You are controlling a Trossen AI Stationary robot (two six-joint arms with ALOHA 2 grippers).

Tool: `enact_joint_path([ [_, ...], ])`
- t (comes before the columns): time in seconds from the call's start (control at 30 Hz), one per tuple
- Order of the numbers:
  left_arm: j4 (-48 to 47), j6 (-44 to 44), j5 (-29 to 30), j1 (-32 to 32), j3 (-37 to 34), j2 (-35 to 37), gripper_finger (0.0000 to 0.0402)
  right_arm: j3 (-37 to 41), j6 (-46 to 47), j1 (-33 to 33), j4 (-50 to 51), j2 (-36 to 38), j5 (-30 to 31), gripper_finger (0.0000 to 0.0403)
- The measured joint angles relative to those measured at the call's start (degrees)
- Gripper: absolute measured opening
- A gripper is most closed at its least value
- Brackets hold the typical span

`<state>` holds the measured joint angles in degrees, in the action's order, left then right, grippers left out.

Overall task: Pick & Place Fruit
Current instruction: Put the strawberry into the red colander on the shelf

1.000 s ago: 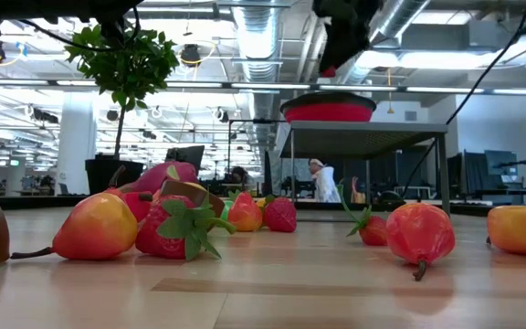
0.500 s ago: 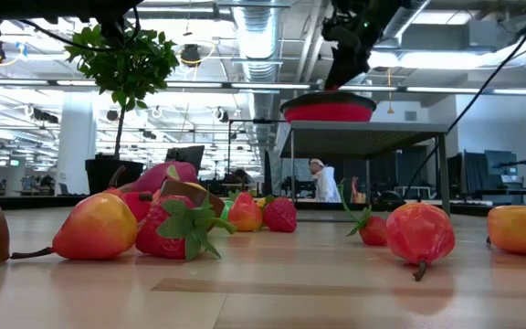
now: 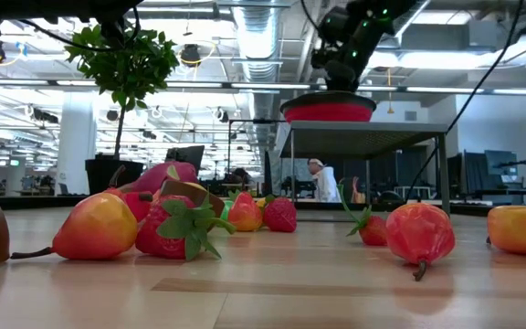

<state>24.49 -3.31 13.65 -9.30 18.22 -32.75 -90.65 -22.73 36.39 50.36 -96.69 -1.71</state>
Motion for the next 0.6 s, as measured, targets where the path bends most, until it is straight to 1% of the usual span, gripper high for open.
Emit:
enact_joint_path([
  [0.2,0.0,-0.1,0.0,0.0,0.0,0.0,0.0003,0.0,-0.7,0.0,0.0,-2.0,0.0,0.0121],
  [0.5,0.0,-0.2,0.0,0.0,0.0,0.0,0.0003,0.0,-1.3,0.0,-0.1,-2.0,0.0,0.0134],
  [0.6,0.0,-0.2,0.0,0.0,0.0,0.0,0.0003,0.0,-1.3,0.0,0.1,-2.0,0.0,0.0145],
])
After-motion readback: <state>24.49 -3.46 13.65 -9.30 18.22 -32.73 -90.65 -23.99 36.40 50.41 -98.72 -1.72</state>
